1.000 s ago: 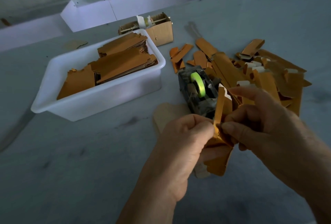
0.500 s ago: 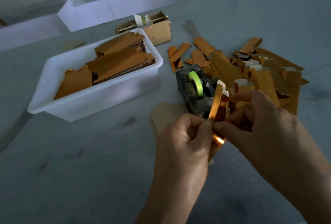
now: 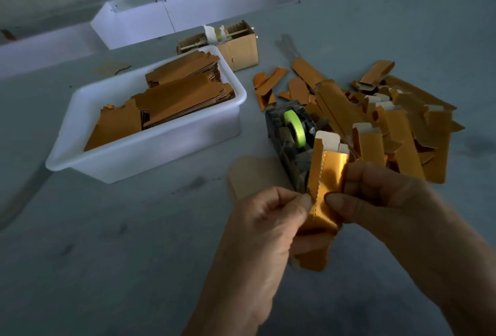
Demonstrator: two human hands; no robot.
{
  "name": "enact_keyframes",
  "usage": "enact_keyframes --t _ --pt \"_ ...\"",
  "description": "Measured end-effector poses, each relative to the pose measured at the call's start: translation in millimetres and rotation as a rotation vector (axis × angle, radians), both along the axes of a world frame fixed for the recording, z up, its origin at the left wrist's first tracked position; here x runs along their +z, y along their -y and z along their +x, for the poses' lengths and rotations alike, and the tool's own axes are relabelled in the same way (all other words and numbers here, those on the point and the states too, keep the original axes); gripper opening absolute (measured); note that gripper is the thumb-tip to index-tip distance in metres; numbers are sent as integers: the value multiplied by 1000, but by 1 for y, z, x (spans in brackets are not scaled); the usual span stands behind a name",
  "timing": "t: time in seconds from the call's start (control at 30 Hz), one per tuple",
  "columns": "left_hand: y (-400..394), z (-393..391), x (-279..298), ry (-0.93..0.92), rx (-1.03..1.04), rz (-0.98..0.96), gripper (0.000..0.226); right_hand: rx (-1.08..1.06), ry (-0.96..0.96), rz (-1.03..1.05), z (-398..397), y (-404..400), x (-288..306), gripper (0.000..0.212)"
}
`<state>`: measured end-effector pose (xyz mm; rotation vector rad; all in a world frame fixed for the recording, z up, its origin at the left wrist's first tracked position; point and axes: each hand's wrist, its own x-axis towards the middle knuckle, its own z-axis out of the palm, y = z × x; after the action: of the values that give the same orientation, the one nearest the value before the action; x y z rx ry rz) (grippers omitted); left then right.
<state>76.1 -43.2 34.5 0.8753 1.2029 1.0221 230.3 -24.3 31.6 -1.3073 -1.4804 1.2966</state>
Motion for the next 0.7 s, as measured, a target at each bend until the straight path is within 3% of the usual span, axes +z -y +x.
enact_keyframes --t 0.07,0.13,0.23,0.33,0.43,0.5,0.7 --pt "0 -4 1 39 -44 -23 23 -10 22 5 1 -1 0 32" --pt "-1 -8 0 -49 -67 4 26 -63 41 24 3 -2 2 27" --pt "-4 -17 -9 -456 32 109 20 -254 230 197 14 -17 8 7" --pt "-11 -26 -20 -929 175 180 13 -436 418 367 33 -44 11 11" --pt "-14 -28 -33 -1228 219 111 43 -581 555 365 49 -61 8 28" --pt "-18 -30 -37 -1183 247 45 52 -605 475 338 49 -56 3 34" --pt "-34 -48 -43 -723 324 -48 37 -406 316 329 26 -20 -9 16"
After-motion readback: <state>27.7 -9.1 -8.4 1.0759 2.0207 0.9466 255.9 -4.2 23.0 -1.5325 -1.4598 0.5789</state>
